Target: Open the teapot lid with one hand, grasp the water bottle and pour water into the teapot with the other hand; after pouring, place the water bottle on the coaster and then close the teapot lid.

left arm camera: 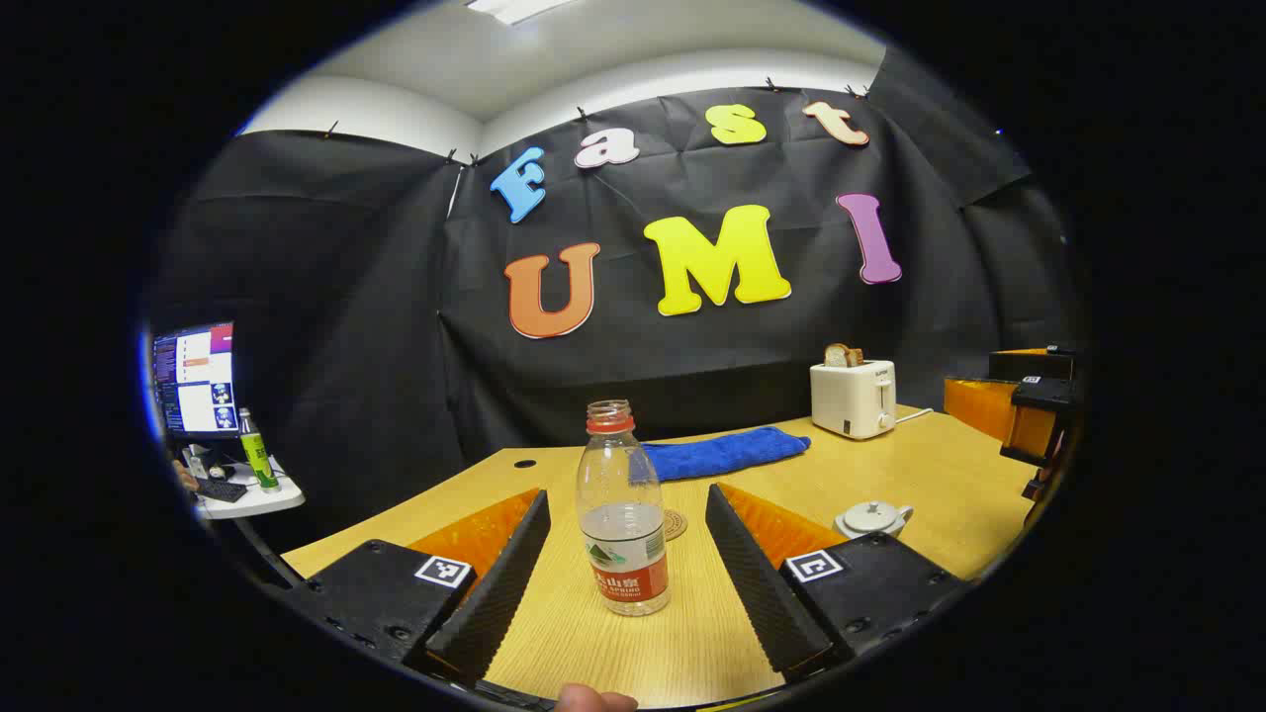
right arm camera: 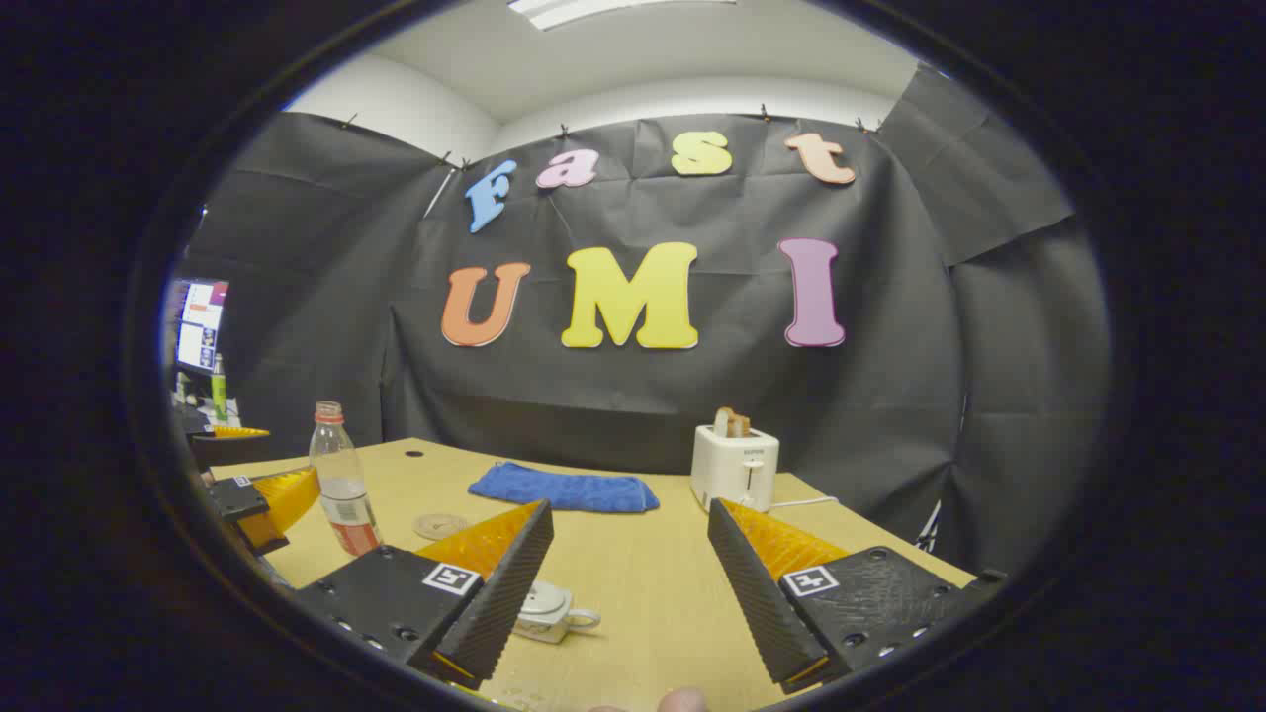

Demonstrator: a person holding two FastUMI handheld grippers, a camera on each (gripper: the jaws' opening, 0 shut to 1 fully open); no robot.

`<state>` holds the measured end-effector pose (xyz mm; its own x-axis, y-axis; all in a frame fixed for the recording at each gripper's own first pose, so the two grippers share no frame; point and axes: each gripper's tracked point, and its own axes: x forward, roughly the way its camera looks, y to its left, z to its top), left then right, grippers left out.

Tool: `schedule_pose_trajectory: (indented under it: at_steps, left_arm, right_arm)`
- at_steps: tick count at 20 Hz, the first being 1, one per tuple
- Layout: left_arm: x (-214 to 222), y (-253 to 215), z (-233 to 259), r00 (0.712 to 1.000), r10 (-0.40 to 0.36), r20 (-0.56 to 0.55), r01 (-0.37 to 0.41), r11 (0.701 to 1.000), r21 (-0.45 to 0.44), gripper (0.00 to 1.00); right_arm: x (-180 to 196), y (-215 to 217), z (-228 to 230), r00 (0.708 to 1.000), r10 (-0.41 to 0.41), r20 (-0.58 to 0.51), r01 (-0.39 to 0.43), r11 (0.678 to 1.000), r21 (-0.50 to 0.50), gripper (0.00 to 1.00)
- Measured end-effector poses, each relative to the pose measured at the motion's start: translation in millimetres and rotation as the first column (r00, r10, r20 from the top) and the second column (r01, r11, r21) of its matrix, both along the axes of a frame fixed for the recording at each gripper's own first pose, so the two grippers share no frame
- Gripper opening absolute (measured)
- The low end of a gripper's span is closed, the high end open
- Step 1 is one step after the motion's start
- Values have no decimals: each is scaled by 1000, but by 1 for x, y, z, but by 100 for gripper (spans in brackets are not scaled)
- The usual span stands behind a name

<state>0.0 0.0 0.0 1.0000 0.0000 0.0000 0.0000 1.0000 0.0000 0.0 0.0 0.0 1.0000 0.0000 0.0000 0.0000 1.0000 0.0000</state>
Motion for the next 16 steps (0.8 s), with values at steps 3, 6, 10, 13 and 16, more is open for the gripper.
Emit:
schedule_pose_trajectory:
  at_steps: [3,6,10,13,16]
  left_arm:
    - [1,1,6,1000,-4,16,4,1000,-4,99]
    - [1,-1,6,1000,-9,17,9,1000,-2,99]
    - [1,2,8,1000,-6,20,6,1000,4,95]
    - [1,4,8,1000,-5,19,5,1000,7,99]
    - [0,4,8,1000,-6,16,5,1000,9,99]
  right_arm:
    - [-2,-3,-2,1000,-14,-2,14,1000,-3,97]
    - [-4,-9,1,999,-35,1,35,999,-9,97]
    - [-6,-8,1,999,-41,2,41,999,-4,97]
    - [-6,-4,-2,999,-33,-6,33,999,-6,97]
    - [-7,-3,0,1000,-29,-5,29,1000,-12,95]
